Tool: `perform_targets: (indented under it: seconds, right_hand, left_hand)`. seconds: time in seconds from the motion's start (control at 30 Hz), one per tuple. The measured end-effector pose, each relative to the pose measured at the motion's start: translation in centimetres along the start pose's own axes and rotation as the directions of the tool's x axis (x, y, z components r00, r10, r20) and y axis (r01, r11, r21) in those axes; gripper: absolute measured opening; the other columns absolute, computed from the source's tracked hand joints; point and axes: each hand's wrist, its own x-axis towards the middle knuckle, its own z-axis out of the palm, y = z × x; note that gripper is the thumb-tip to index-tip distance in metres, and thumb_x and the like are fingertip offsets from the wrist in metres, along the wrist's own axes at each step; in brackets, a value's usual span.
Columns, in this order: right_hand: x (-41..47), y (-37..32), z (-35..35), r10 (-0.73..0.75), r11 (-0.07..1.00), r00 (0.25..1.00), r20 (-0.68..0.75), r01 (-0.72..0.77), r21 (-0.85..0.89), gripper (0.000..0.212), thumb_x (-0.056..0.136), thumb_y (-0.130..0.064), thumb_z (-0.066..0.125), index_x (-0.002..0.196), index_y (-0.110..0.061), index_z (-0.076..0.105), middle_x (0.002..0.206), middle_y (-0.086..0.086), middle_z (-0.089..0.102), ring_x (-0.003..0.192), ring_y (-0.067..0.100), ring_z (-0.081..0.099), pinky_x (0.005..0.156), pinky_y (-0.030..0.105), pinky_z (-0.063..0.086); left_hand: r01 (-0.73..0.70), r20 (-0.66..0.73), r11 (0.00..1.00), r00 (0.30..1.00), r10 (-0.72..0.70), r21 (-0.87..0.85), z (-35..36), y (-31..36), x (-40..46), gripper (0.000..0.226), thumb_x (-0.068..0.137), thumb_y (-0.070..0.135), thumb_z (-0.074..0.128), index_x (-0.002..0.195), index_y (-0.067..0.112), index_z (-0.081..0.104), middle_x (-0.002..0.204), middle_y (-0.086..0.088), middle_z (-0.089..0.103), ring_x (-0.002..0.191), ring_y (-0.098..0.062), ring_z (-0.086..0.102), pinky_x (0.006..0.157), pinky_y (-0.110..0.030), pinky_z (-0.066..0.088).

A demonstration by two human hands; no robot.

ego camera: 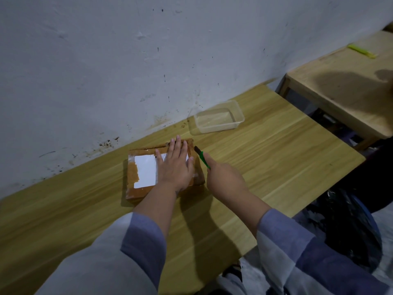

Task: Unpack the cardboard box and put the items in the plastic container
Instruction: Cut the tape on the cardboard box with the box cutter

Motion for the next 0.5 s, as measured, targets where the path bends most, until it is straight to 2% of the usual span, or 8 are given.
perform_targets:
  seconds: [0.07, 0.23, 0.33, 0.43, 0.5]
  right_hand:
    - [0.3, -0.9, -0.9, 0.009, 1.0, 0.999, 0.047, -0.008, -0.01, 0.057, 0.097, -0.025, 0.038, 0.149, -0.03, 0.016, 0.119, 0.017, 0.059, 0.107, 0.032, 0.059, 0.078, 0.038, 0.045]
    - [0.9, -1.5, -2.8, 0.048, 0.986, 0.992, 0.114, -0.066, 0.156, 0.058, 0.094, -0.02, 0.044, 0.147, -0.031, 0.026, 0.131, 0.014, 0.056, 0.11, 0.032, 0.059, 0.088, 0.041, 0.053]
    - [0.5, -1.4, -4.1, 0.014, 0.993, 0.986, 0.168, -0.034, 0.115, 0.059, 0.092, -0.021, 0.051, 0.146, -0.03, 0.029, 0.13, 0.012, 0.056, 0.107, 0.03, 0.059, 0.08, 0.036, 0.052]
    - [0.5, -1.9, -5.0, -0.016, 0.999, 0.98, 0.196, 0.007, 0.045, 0.055, 0.091, -0.018, 0.052, 0.143, -0.027, 0.036, 0.124, 0.013, 0.058, 0.096, 0.03, 0.059, 0.058, 0.03, 0.045]
    - [0.7, -2.3, -5.1, -0.002, 1.0, 0.978, 0.207, 0.001, 0.008, 0.054, 0.091, -0.016, 0.052, 0.141, -0.026, 0.037, 0.124, 0.013, 0.058, 0.102, 0.031, 0.059, 0.06, 0.03, 0.045]
  left_hand:
    - [0.001, 0.004, 1.0, 1.0, -0.001, 0.002, 0.0, 0.0, 0.0, 0.058, 0.102, 0.044, 0.01, 0.153, 0.021, -0.002, 0.159, 0.004, -0.019, 0.145, -0.011, -0.02, 0.116, -0.056, -0.01]
    - [0.003, 0.01, 1.0, 1.0, -0.003, -0.008, -0.2, 0.0, -0.1, 0.058, 0.102, 0.044, 0.01, 0.153, 0.021, -0.001, 0.159, 0.004, -0.018, 0.145, -0.011, -0.019, 0.116, -0.057, -0.008]
    - [0.006, 0.009, 1.0, 1.0, -0.006, -0.003, -0.2, 0.1, -0.2, 0.058, 0.101, 0.044, 0.01, 0.153, 0.021, -0.002, 0.159, 0.004, -0.019, 0.145, -0.012, -0.019, 0.115, -0.058, -0.009]
    - [0.002, 0.016, 0.999, 1.0, -0.002, 0.032, -0.2, 0.0, -0.1, 0.058, 0.102, 0.044, 0.009, 0.153, 0.021, -0.004, 0.159, 0.003, -0.02, 0.146, -0.013, -0.019, 0.115, -0.059, -0.007]
    - [-0.005, 0.026, 0.999, 1.0, 0.004, 0.046, -0.3, 0.0, -0.1, 0.058, 0.102, 0.043, 0.008, 0.153, 0.02, -0.004, 0.159, 0.002, -0.02, 0.146, -0.014, -0.019, 0.115, -0.06, -0.005]
